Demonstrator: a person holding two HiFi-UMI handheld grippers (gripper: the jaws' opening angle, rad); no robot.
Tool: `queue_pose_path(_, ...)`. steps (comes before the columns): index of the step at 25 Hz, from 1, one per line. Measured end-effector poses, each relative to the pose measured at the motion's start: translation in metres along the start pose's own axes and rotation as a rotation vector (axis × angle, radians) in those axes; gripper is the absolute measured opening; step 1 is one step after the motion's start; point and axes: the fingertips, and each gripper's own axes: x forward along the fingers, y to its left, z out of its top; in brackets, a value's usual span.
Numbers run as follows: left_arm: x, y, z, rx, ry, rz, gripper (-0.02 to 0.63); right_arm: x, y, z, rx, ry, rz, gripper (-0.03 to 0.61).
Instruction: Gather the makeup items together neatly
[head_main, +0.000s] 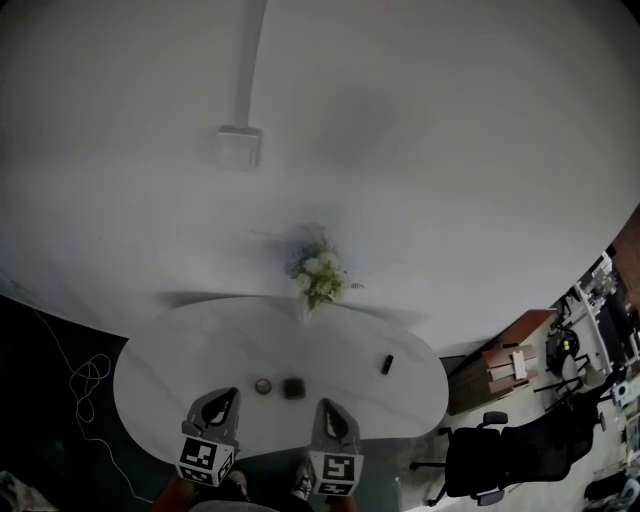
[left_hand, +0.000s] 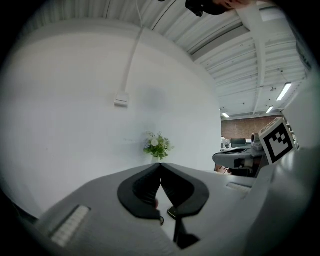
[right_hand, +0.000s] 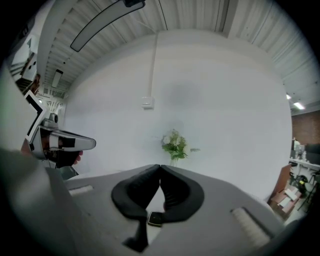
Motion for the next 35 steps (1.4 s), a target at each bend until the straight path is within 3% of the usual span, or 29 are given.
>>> queue_pose_path(13, -0.001, -0.015, 0.002, -0.001, -0.014, -0.06, 0.011, -0.019, -0.007, -0.002, -0.006, 0.012, -0.06, 0.005)
queue_pose_path(27, 0.03, -0.11, 0.01, 0.028, -0.022, -0.368, 0.011, -0.113, -0.074, -0.03, 0.071, 0.045, -0.388, 0.005)
queue_pose_path(35, 0.076, -0.18, 0.009, 0.058, -0.011, -0.465, 0.011, -0.133, -0.147, -0.051, 0.1, 0.056, -0.473, 0.005)
